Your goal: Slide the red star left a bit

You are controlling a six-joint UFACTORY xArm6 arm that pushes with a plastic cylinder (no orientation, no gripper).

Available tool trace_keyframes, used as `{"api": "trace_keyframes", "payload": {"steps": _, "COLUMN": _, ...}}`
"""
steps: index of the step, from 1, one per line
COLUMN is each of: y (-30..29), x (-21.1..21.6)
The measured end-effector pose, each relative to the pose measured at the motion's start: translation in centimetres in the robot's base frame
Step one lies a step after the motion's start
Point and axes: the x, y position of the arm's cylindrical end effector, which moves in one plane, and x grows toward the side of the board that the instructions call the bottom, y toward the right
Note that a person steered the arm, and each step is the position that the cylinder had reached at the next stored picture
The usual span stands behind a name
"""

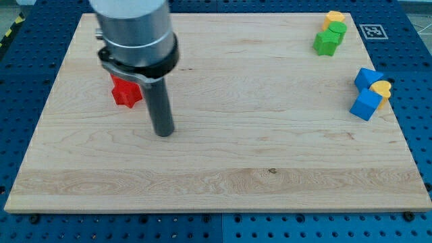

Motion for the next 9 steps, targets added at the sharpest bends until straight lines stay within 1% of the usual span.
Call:
{"api": "trace_keyframes", "payload": {"steps": 1, "y": 2.5, "x": 0.0}}
{"api": "trace_keyframes", "payload": {"steps": 4, "y": 3.3, "x": -4.1}}
{"api": "trace_keyframes", "payload": {"steps": 6, "y": 0.1, "x": -7.8}}
{"api": "trace_keyframes", "payload": {"steps": 9, "y": -6.6, "x": -7.5}}
